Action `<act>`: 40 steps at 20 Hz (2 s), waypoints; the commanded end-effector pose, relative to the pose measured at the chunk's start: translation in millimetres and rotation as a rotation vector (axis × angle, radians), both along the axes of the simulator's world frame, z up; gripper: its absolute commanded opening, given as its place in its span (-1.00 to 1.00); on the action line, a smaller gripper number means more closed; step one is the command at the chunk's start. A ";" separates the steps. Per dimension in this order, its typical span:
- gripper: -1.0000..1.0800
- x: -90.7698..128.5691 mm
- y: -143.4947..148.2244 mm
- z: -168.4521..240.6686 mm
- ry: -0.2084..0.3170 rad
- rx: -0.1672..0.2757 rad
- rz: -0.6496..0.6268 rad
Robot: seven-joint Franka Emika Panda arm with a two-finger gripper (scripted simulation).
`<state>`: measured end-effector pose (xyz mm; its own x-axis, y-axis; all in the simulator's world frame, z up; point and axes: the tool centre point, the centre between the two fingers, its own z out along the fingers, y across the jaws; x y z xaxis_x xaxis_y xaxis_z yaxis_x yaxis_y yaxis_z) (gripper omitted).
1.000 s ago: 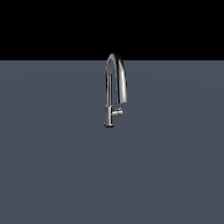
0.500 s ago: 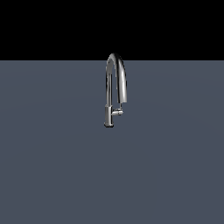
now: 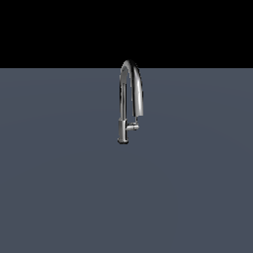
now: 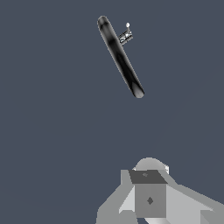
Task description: Turn on the faucet by rotating a designated handle.
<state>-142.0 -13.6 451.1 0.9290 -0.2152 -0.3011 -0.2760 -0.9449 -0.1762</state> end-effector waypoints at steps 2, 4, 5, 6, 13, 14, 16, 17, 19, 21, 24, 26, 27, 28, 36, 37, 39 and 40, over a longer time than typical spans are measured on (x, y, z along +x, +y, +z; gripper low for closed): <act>-1.00 19.2 -1.0 -8.9 0.050 0.040 -0.039; -1.00 29.9 -1.8 -14.5 0.078 0.063 -0.061; -1.00 35.2 -2.2 -17.4 0.092 0.075 -0.073; -1.00 40.5 -2.6 -20.4 0.107 0.087 -0.084; -1.00 76.2 -6.4 -43.8 0.208 0.170 -0.163; -1.00 81.2 -7.0 -47.5 0.223 0.182 -0.174; -1.00 90.9 -8.3 -55.1 0.252 0.207 -0.197; -1.00 95.7 -9.0 -59.1 0.267 0.219 -0.208; -1.00 105.1 -10.4 -67.3 0.297 0.244 -0.231; -1.00 114.2 -11.8 -75.8 0.327 0.269 -0.255; -1.00 127.5 -13.9 -89.3 0.373 0.307 -0.290; -1.00 136.1 -15.3 -98.8 0.404 0.333 -0.314; -1.00 140.3 -16.0 -103.6 0.420 0.346 -0.326; -1.00 144.4 -16.7 -108.6 0.435 0.359 -0.338; -1.00 174.9 -21.6 -151.8 0.564 0.467 -0.437; -1.00 178.4 -22.2 -157.6 0.581 0.481 -0.450; -1.00 185.2 -23.1 -169.6 0.614 0.509 -0.476; -1.00 188.5 -23.5 -175.8 0.632 0.523 -0.490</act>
